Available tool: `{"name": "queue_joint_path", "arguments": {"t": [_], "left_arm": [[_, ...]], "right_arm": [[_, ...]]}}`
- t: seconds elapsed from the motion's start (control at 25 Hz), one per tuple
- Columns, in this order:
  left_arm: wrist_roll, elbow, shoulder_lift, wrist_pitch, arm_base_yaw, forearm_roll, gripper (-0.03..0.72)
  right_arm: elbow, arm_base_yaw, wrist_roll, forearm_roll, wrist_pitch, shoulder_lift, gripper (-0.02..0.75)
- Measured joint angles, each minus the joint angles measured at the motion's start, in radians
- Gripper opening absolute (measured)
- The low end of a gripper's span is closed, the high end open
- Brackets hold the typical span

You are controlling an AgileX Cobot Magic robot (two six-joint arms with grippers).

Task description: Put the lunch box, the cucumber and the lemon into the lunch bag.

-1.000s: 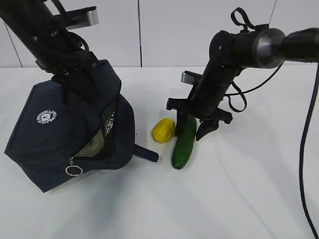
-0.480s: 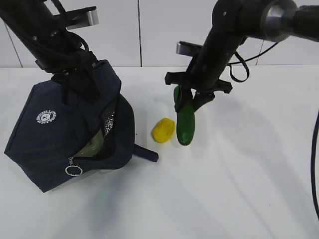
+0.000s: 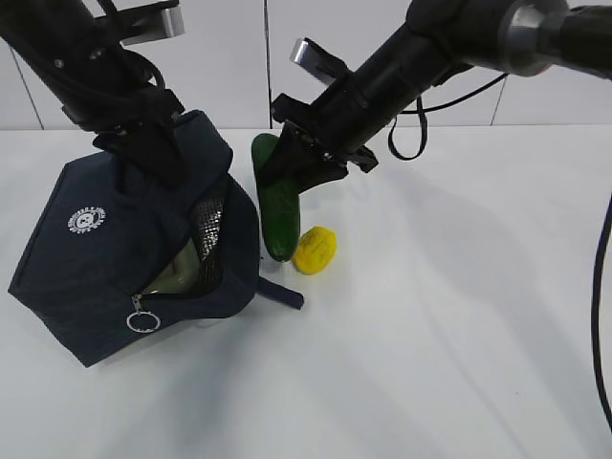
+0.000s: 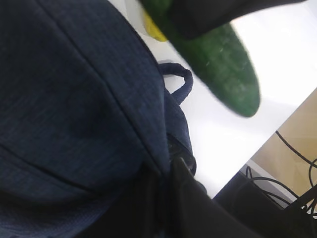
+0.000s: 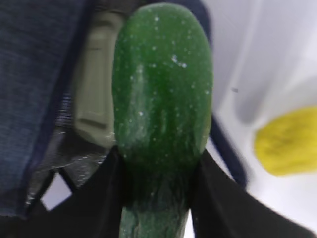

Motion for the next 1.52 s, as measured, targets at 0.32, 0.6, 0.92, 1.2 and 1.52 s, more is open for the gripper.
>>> {"name": "queue_joint_path", "arguments": {"t": [0.32,0.6,0.92,1.2,1.52], "left_arm": [[0.0,0.0,0.0,-0.005,0.0,0.0,0.016],[0.0,0.0,0.0,-0.008,0.0,0.0,0.016],[0.0,0.0,0.0,-0.012,0.0,0.002,0.016],[0.0,0.0,-0.002,-0.012,0.0,0.002,0.016],[0.0,0.0,-0.004,-0.008,0.0,0.002,0.016]], "right_arm": [[0.0,0.0,-0.121,0.281,0.002,0.124,0.259],[0.0,0.022,-0.287,0.517,-0.007,0.18,0.258],[0.0,0.07,-0.389,0.736,-0.025,0.257,0.258],[0.0,0.081,-0.424,0.782,-0.033,0.276,0.438],[0.0,0.081,-0.428,0.782,-0.039,0.276,0.633]]}}
